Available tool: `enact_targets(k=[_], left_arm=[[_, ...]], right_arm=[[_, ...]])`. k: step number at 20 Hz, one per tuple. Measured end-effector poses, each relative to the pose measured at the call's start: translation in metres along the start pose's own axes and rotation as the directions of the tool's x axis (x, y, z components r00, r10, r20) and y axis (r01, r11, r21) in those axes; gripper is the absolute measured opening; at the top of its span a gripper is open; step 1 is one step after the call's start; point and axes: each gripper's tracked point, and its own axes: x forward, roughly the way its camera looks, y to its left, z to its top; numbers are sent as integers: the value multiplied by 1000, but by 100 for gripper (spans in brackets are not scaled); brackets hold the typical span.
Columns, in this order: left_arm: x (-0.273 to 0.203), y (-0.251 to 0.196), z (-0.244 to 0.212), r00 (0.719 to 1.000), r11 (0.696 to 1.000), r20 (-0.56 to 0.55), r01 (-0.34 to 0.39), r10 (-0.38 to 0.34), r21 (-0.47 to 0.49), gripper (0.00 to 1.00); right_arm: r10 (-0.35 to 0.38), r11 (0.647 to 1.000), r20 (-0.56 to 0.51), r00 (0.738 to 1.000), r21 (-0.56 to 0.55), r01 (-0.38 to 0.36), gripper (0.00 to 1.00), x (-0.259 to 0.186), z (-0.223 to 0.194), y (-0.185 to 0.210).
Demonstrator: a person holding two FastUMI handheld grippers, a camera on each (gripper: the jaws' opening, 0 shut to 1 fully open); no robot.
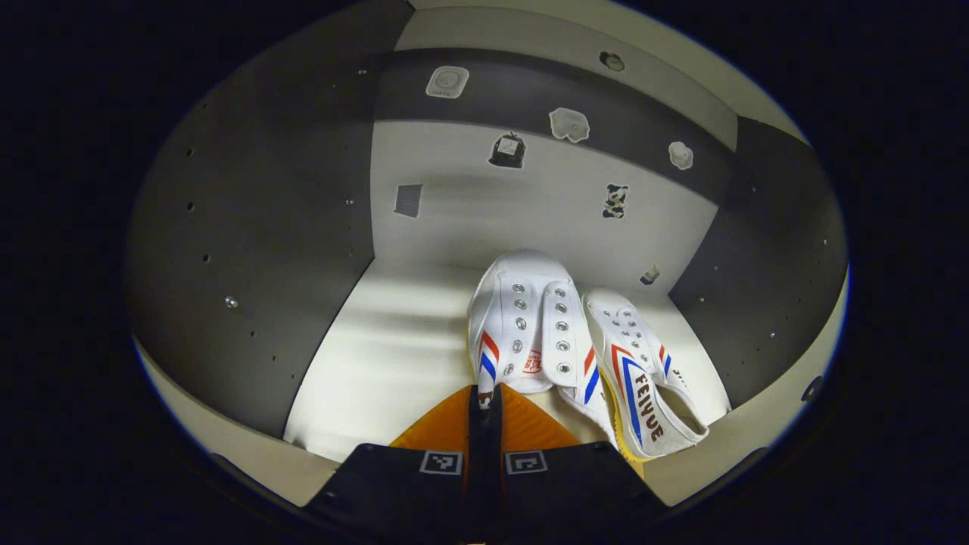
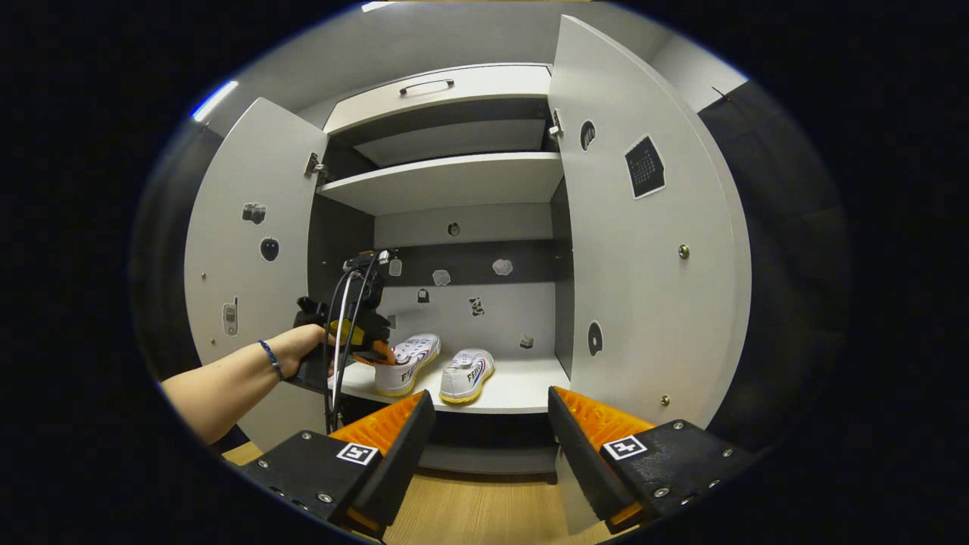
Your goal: Grab one shoe with the right hand and put it into the shoe cabinet, grab the other shoe with the left hand and put it into the shoe cabinet; then close the right door with the right hand and the left door with the left hand.
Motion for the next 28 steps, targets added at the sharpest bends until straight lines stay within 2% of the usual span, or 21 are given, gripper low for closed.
enact_targets(k=[4,7,9,10,11,13,15,16,17,19,23,24,27,28], left_arm=[[4,1,-3,999,999,-23,-35,36,32,7],[3,-2,-7,999,1000,-32,-27,27,15,10],[-2,-3,1,1000,1000,3,-10,10,18,26],[-7,-2,4,1000,999,18,-16,16,28,26],[-14,-3,10,999,999,40,-19,18,39,35],[-31,-9,19,996,999,86,3,-6,42,40],[-52,-10,28,990,999,139,8,-14,43,55],[-65,-11,33,985,999,169,12,-19,45,55],[-76,-10,39,979,999,202,5,-15,46,55],[-103,-14,42,967,999,254,11,-24,53,72],[-169,-20,47,922,996,384,18,-48,82,83],[-184,-21,49,906,996,420,15,-53,93,89],[-233,-28,44,869,992,490,14,-73,124,88],[-248,-30,41,854,992,514,17,-81,128,93]], right_arm=[[2,1000,-8,1000,13,-1,92,1,-3,0],[9,1000,-17,1000,25,-8,92,2,-6,3],[15,999,-23,1000,34,-15,92,3,-8,5],[18,999,-25,1000,38,-17,92,2,-8,6],[20,999,-25,999,40,-19,92,2,-8,7],[25,999,-26,999,40,-24,92,1,-8,9],[27,999,-24,999,37,-26,92,1,-6,12],[30,999,-21,999,34,-29,92,0,-5,13],[33,999,-16,999,30,-32,92,-2,-3,14],[39,999,-7,999,22,-39,92,-6,1,17],[52,999,15,999,1,-52,92,-18,9,18],[58,998,18,998,-5,-58,92,-22,10,19],[70,998,41,997,-15,-69,93,-35,18,18],[77,997,46,996,-11,-77,92,-40,20,19]])
